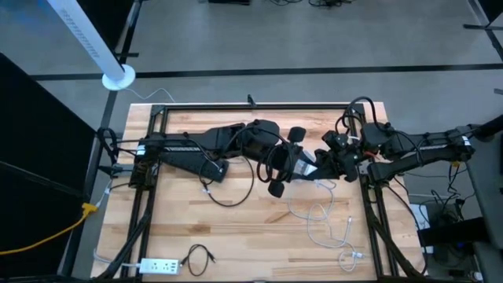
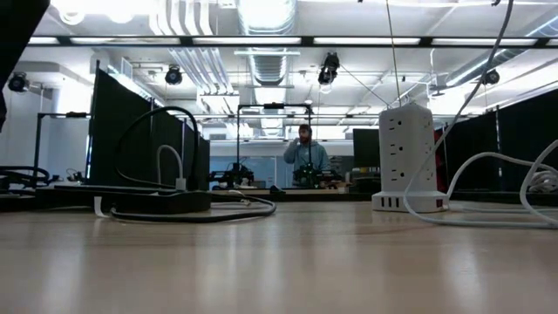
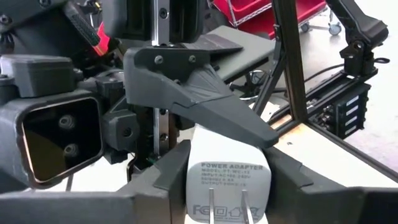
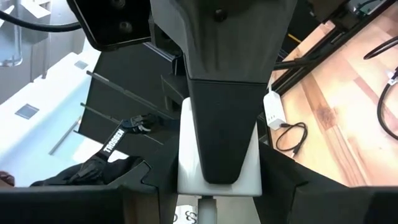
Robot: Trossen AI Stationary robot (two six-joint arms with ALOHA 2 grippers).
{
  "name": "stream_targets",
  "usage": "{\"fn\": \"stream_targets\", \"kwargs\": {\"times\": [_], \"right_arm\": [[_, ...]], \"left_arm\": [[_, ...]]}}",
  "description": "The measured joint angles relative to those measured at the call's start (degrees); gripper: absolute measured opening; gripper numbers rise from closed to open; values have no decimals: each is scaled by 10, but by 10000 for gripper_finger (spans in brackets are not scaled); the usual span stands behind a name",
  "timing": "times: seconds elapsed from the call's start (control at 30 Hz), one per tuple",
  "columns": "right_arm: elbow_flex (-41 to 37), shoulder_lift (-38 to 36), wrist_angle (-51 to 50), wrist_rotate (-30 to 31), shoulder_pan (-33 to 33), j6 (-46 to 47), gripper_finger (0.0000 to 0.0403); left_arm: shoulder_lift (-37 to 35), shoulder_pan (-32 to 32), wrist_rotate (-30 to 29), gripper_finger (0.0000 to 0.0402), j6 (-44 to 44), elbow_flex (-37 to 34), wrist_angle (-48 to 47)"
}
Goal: Insert USB
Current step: Insert the white charger adapter into the top white outlet extension
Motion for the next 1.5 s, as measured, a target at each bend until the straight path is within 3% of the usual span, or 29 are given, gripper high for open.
{"fn": "stream_targets", "kwargs": {"times": [0.33,0.53,0.63,0.77,0.97,1.17,1.33,1.5], "right_arm": [[0,0,-2,14,0,-17,146],[0,-16,-1,16,0,-69,255],[0,-26,-7,27,0,-105,282],[0,-54,-43,94,12,-199,286],[0,-72,-88,182,36,-339,261],[35,-29,-102,278,69,-510,236],[107,30,-164,444,113,-676,220],[166,97,-168,583,146,-842,213]], "left_arm": [[-7,0,-4,126,-19,0,-25],[-33,0,40,126,-63,0,-55],[-42,5,42,126,-95,1,-71],[-42,16,42,126,-168,1,-100],[-42,49,47,126,-288,0,-172],[-42,102,69,126,-503,0,-155],[-40,133,132,126,-626,-2,-158],[-40,142,178,126,-692,-5,-145]]}}
